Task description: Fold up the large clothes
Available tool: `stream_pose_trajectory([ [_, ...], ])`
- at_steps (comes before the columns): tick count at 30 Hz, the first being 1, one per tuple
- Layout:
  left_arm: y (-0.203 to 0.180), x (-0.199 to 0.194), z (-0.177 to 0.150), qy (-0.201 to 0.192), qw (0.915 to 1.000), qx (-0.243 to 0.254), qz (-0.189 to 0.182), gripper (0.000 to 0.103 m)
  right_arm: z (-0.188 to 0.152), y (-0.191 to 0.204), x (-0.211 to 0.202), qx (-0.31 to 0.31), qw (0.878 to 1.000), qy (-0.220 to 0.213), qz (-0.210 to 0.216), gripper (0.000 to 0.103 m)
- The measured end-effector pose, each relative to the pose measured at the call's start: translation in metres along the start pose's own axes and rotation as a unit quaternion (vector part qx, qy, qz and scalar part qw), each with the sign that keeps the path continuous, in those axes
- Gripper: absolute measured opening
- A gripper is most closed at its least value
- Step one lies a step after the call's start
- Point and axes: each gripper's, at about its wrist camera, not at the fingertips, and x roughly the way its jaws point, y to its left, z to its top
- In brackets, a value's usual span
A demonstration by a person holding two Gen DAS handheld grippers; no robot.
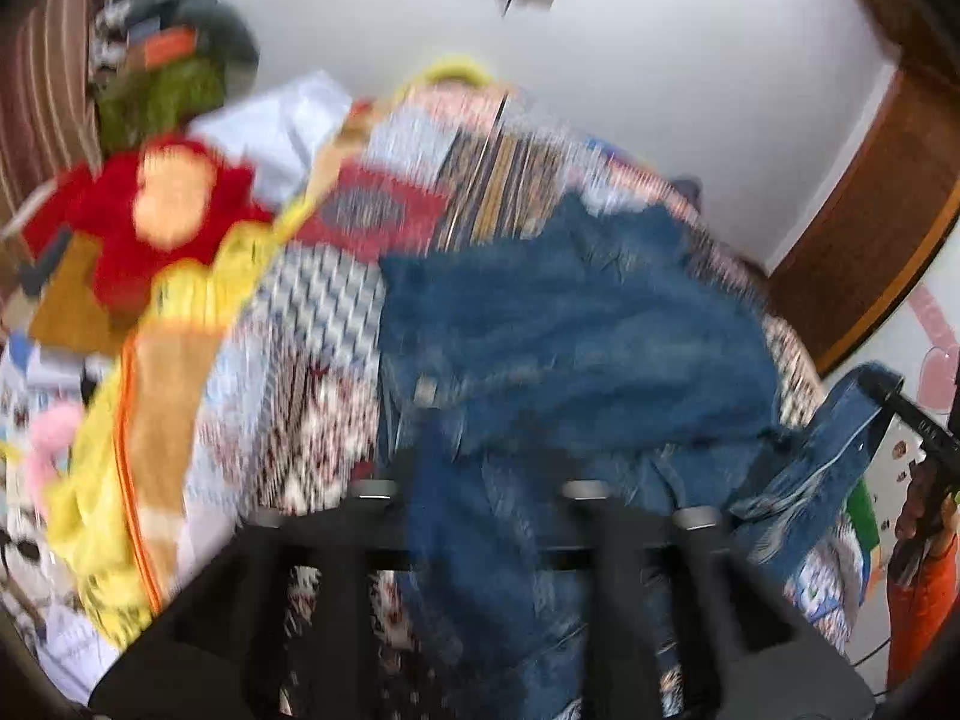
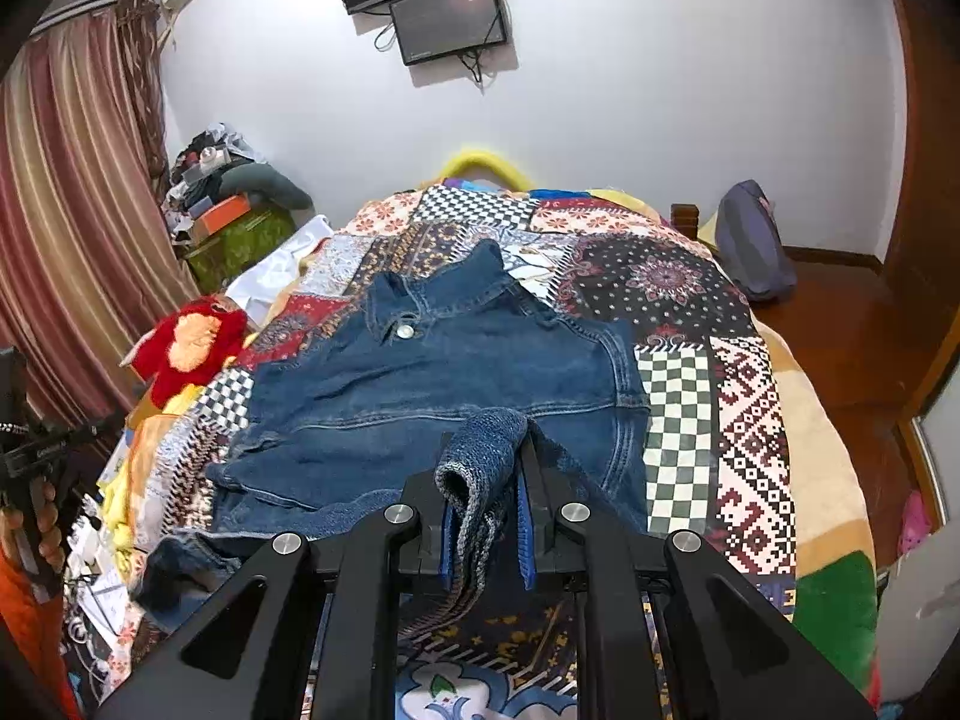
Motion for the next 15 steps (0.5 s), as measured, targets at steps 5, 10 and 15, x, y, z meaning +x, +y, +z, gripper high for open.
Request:
stream_pose_trajectory([
  [5, 0.014, 0.023, -0.049, 0.078, 0.9962, -0.038, 0.007, 0.07, -0.02, -0.009, 0.005, 0.011, 1.0, 0.017, -0.009, 0.013],
  [10, 0.044, 0.039, -0.103, 0.141, 0.9744, -0.171, -0.038, 0.07, -0.048, -0.02, -0.008, 0.028, 0.999, 0.028, -0.012, 0.013],
  [15, 0.058, 0.045, -0.137, 0.161, 0.9451, -0.268, -0.095, 0.07, -0.074, -0.027, -0.024, 0.046, 0.998, 0.037, -0.007, 0.013],
])
